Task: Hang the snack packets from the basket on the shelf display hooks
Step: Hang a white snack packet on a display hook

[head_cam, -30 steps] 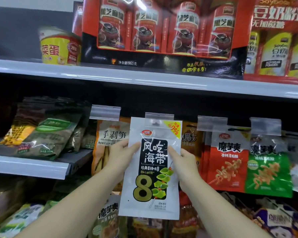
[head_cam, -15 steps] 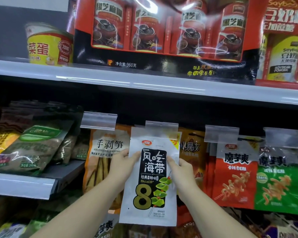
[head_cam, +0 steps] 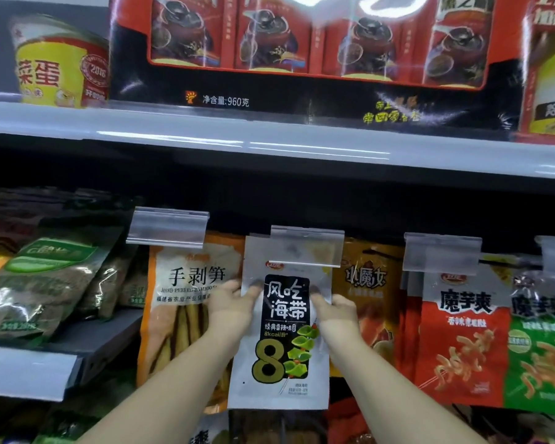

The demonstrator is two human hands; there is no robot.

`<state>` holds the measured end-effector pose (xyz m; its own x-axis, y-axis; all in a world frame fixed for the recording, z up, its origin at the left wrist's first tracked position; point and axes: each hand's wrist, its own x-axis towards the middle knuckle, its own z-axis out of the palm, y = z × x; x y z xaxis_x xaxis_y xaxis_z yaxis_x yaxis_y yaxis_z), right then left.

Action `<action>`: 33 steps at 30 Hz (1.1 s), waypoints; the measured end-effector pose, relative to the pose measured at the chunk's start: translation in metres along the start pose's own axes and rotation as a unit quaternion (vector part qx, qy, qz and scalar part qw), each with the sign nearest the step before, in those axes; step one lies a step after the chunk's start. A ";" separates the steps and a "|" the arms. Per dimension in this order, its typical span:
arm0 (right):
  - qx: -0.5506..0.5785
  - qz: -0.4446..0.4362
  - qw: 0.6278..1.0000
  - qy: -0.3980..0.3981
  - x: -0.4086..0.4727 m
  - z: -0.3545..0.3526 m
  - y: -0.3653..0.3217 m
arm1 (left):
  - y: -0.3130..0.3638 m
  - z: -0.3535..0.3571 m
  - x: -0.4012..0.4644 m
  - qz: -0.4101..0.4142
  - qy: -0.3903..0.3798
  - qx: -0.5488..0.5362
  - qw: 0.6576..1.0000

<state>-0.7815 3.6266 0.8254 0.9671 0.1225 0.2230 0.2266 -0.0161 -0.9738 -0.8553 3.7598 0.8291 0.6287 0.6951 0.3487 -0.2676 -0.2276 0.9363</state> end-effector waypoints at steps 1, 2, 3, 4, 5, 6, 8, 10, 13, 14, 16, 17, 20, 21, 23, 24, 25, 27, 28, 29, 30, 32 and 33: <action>-0.008 -0.005 1.000 0.001 0.000 -0.001 0.001 | -0.001 -0.001 0.000 0.005 0.001 0.001 1.000; -0.016 -0.016 1.000 0.000 -0.002 -0.002 0.001 | -0.004 -0.002 0.000 0.011 -0.003 0.003 1.000; -0.026 -0.030 0.999 0.002 -0.004 -0.003 0.002 | -0.007 -0.003 -0.001 0.020 -0.008 0.005 1.000; -0.037 -0.047 0.998 0.006 -0.007 -0.004 0.004 | -0.010 -0.004 -0.002 0.035 -0.015 0.010 0.999; -0.050 -0.064 0.997 0.013 -0.009 -0.005 0.005 | -0.011 -0.005 -0.005 0.053 -0.022 0.015 0.998; -0.065 -0.080 0.994 0.021 -0.011 -0.007 0.007 | -0.013 -0.007 -0.010 0.072 -0.030 0.028 0.997; -0.089 -0.098 0.991 0.036 -0.013 -0.008 0.011 | -0.016 -0.011 -0.019 0.113 -0.032 0.080 0.990; -0.109 -0.106 0.987 0.048 -0.015 -0.008 0.014 | -0.018 -0.013 -0.026 0.160 -0.026 0.157 0.974; -0.177 -0.126 0.974 0.056 -0.020 -0.011 0.013 | -0.021 -0.015 -0.034 0.205 -0.032 0.219 0.953; -0.206 -0.135 0.968 0.055 -0.024 -0.012 0.012 | -0.021 -0.015 -0.037 0.216 -0.043 0.229 0.948; -0.269 -0.167 0.947 0.054 -0.034 -0.017 0.010 | -0.025 -0.016 -0.043 0.259 -0.063 0.258 0.929; -0.302 -0.185 0.934 0.054 -0.041 -0.019 0.009 | -0.026 -0.017 -0.046 0.289 -0.073 0.280 0.912; -0.404 -0.234 0.883 0.039 -0.066 -0.026 0.011 | -0.040 -0.020 -0.047 0.391 -0.078 0.352 0.847; -0.442 -0.244 0.863 0.032 -0.075 -0.030 0.013 | -0.044 -0.022 -0.048 0.410 -0.081 0.382 0.824; -0.508 -0.255 0.823 0.016 -0.092 -0.037 0.019 | -0.049 -0.026 -0.056 0.434 -0.091 0.444 0.779; -0.532 -0.254 0.808 0.010 -0.100 -0.041 0.022 | -0.049 -0.028 -0.064 0.449 -0.100 0.464 0.757; -0.550 -0.248 0.798 0.004 -0.108 -0.046 0.027 | -0.050 -0.030 -0.073 0.466 -0.106 0.479 0.736; -0.583 -0.232 0.779 -0.001 -0.125 -0.057 0.037 | -0.053 -0.037 -0.093 0.471 -0.120 0.498 0.718; -0.599 -0.225 0.769 -0.003 -0.133 -0.064 0.042 | -0.056 -0.042 -0.102 0.460 -0.122 0.509 0.717; -0.612 -0.217 0.761 -0.007 -0.141 -0.071 0.048 | -0.060 -0.046 -0.112 0.443 -0.120 0.525 0.717; -0.624 -0.209 0.753 -0.013 -0.152 -0.079 0.055 | -0.066 -0.051 -0.124 0.418 -0.126 0.546 0.715; -0.644 -0.199 0.738 -0.030 -0.173 -0.096 0.070 | -0.075 -0.060 -0.153 0.369 -0.155 0.585 0.706; -0.651 -0.192 0.734 -0.041 -0.184 -0.105 0.078 | -0.080 -0.064 -0.170 0.347 -0.172 0.596 0.704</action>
<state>-0.9292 3.4991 0.7131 0.8051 0.4237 0.4150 0.4501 -0.8922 0.0376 -0.9873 3.7036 0.6926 0.8427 -0.0237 0.5378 0.0771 -0.9834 -0.1641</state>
